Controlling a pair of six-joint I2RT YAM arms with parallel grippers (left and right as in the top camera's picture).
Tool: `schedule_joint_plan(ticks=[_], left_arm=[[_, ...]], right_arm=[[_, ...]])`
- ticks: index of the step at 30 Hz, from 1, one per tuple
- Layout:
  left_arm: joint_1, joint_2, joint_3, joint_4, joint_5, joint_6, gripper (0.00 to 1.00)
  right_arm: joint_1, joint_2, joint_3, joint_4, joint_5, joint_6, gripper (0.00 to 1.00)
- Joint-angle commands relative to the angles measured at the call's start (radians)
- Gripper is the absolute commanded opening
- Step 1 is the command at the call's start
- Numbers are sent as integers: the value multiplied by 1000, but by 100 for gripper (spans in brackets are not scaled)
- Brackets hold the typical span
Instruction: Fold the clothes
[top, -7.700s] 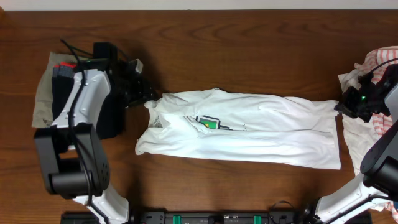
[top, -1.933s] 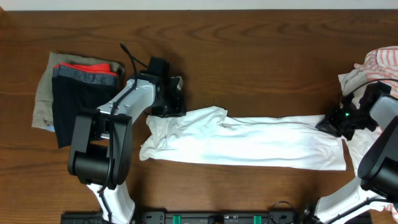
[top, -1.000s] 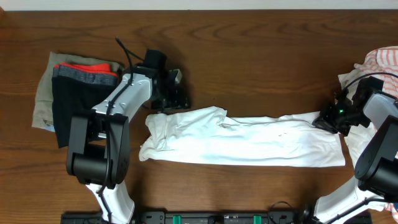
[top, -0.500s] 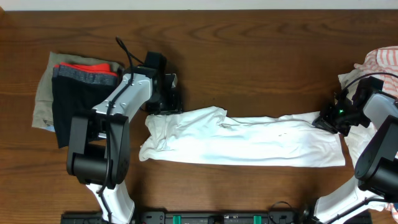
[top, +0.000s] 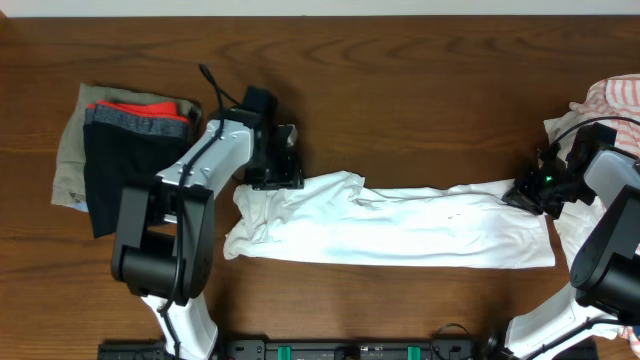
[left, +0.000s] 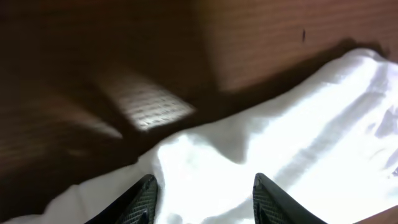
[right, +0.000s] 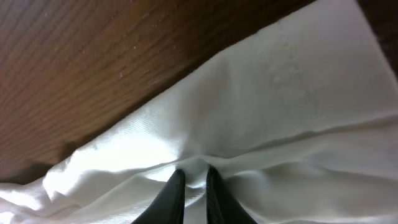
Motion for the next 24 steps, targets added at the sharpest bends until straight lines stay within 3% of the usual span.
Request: schedule_joint_plan(ticks=[1, 14, 20, 24], left_arm=[[-6, 7, -27, -8, 14, 14, 50], [-6, 8, -42, 23, -170, 13, 39], [-6, 11, -43, 23, -167, 13, 7], [-6, 11, -43, 23, -149, 14, 6]], right_arm=[[8, 27, -18, 5, 87, 5, 13], [8, 27, -18, -3, 87, 6, 13], [8, 27, -18, -6, 87, 5, 13], [8, 27, -18, -6, 87, 6, 13]])
